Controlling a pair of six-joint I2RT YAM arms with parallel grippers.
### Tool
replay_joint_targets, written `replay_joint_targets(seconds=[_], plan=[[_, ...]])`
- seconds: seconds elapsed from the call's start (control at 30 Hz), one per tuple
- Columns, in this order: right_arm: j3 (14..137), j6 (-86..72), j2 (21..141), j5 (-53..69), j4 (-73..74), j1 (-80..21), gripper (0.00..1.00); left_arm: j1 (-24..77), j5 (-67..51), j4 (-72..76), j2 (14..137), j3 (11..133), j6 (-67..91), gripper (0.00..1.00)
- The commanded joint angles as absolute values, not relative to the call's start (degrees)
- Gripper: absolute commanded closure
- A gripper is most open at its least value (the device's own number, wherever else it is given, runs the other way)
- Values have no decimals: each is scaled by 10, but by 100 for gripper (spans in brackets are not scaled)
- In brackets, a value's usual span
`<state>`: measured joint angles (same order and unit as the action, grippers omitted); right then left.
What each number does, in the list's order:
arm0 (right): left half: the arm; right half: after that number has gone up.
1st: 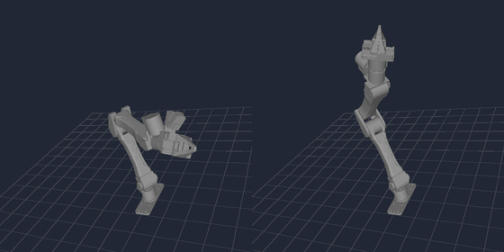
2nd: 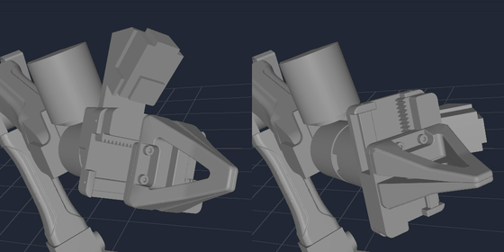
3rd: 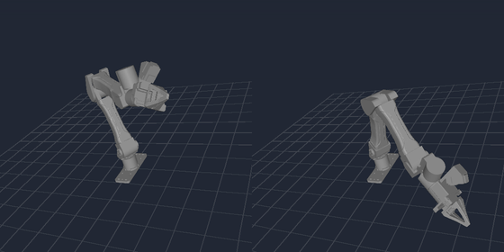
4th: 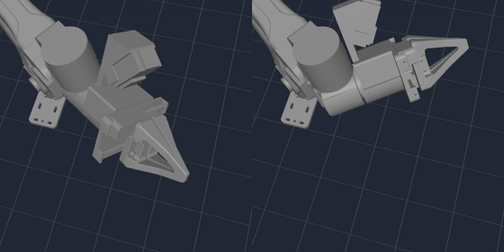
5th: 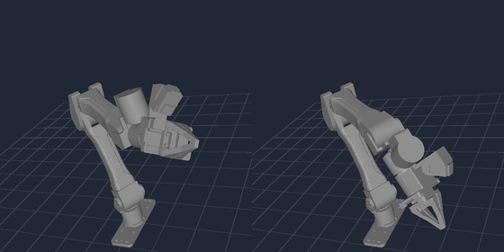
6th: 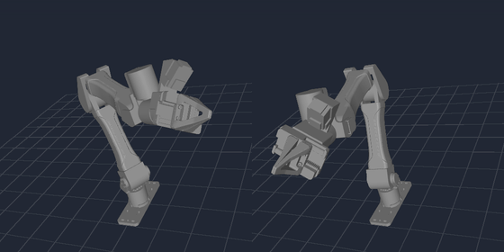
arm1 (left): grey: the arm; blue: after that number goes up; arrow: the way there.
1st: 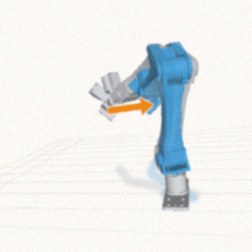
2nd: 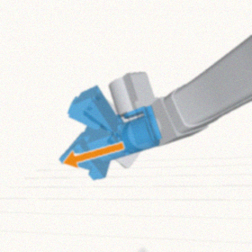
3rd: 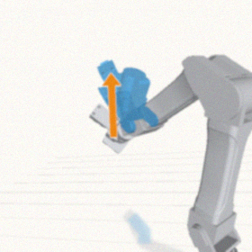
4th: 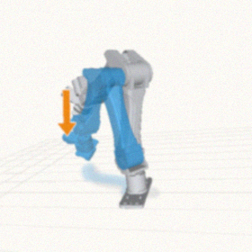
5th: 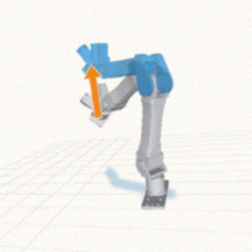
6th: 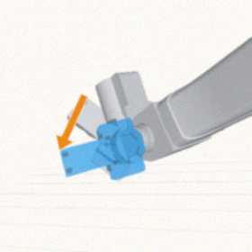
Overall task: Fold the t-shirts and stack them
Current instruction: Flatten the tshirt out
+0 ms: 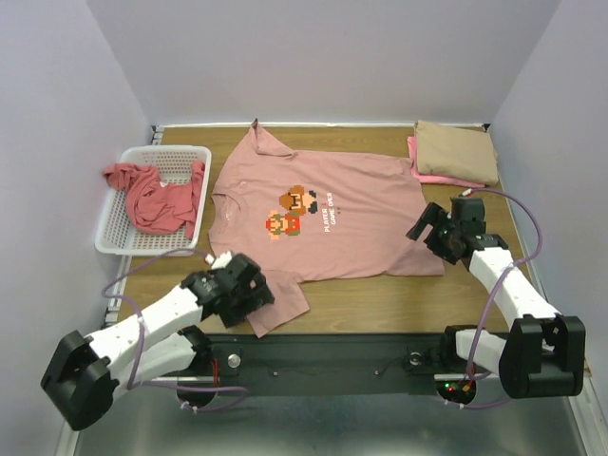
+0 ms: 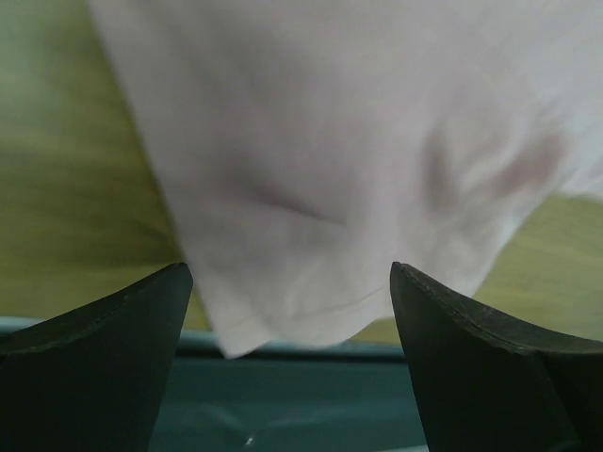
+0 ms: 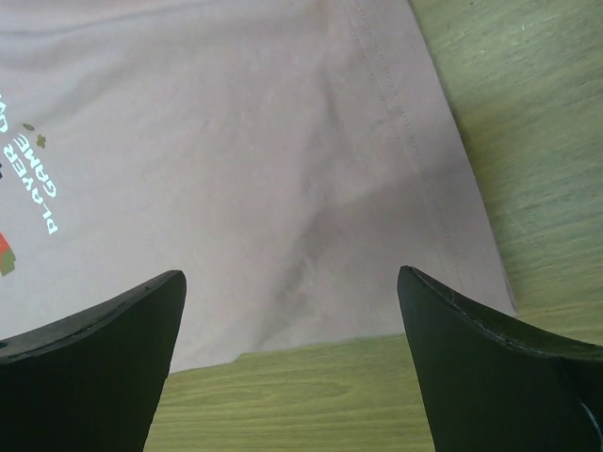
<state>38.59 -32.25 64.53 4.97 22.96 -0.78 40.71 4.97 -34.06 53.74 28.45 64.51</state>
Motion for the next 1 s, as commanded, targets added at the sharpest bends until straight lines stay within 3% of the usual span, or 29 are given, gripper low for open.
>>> replay_joint_targets(seconds=[0.0,0.27,0.47,0.53,0.67,0.7,0.73,0.87,0.97], plan=[[394,-335,635,40,229,-7,0,468,10,-367,467,233,810,1],[400,-321,667,14,232,-6,0,519,11,-367,560,232,847,2],[393,-339,671,4,233,-6,0,524,4,-359,586,222,861,29],[383,-345,663,-13,234,-7,0,524,6,-359,577,220,871,44],[368,-362,626,-14,240,-7,0,525,11,-359,553,214,877,50],[367,-363,616,-14,243,-7,0,524,11,-359,550,214,877,65],[364,-364,607,-16,251,-6,0,524,12,-359,548,215,877,72],[348,-385,563,-35,301,-6,0,524,14,-362,546,221,868,79],[326,-410,543,-56,337,-7,0,524,17,-372,537,235,859,92]])
